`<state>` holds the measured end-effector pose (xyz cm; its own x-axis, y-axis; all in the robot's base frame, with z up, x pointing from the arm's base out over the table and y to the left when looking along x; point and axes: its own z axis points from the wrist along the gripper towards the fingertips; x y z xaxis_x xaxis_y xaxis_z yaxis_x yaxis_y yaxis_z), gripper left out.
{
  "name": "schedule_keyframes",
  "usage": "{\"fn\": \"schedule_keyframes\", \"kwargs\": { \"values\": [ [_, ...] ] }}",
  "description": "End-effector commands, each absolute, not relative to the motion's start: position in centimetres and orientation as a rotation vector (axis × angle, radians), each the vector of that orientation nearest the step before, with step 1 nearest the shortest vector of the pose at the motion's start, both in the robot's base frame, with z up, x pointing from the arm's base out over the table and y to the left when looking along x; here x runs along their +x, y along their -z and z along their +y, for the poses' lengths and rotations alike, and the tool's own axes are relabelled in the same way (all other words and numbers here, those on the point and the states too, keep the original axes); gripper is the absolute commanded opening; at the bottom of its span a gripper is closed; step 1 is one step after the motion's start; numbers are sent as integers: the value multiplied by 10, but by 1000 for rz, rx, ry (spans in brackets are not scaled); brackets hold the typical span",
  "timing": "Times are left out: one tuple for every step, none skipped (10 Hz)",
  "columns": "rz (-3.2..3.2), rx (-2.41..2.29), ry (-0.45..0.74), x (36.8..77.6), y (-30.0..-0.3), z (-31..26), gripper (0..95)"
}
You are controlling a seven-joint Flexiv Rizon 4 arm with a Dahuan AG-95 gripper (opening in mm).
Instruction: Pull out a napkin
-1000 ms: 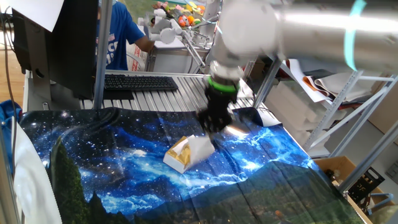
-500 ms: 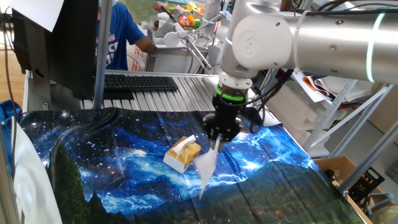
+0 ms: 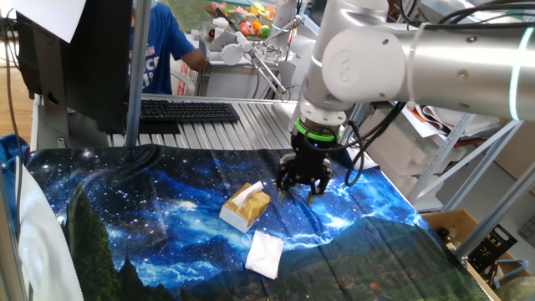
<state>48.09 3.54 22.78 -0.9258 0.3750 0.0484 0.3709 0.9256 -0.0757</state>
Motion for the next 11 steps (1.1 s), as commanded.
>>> {"fn": "schedule_keyframes", "kwargs": {
  "values": [
    [-3035, -578, -98, 480, -227, 35, 760],
    [-3039, -579, -97, 480, -227, 35, 760],
    [-3041, -583, -95, 481, -227, 35, 760],
    [-3040, -591, -92, 481, -227, 35, 760],
    [-3038, -596, -87, 481, -227, 35, 760],
    [-3037, -598, -85, 481, -227, 35, 760],
    [-3034, -605, -78, 481, -227, 35, 760],
    [-3033, -610, -75, 481, -227, 35, 760],
    [-3032, -615, -75, 481, -227, 35, 760],
    [-3031, -619, -76, 481, -227, 35, 760],
    [-3028, -627, -77, 481, -227, 35, 760]
  ]
}}
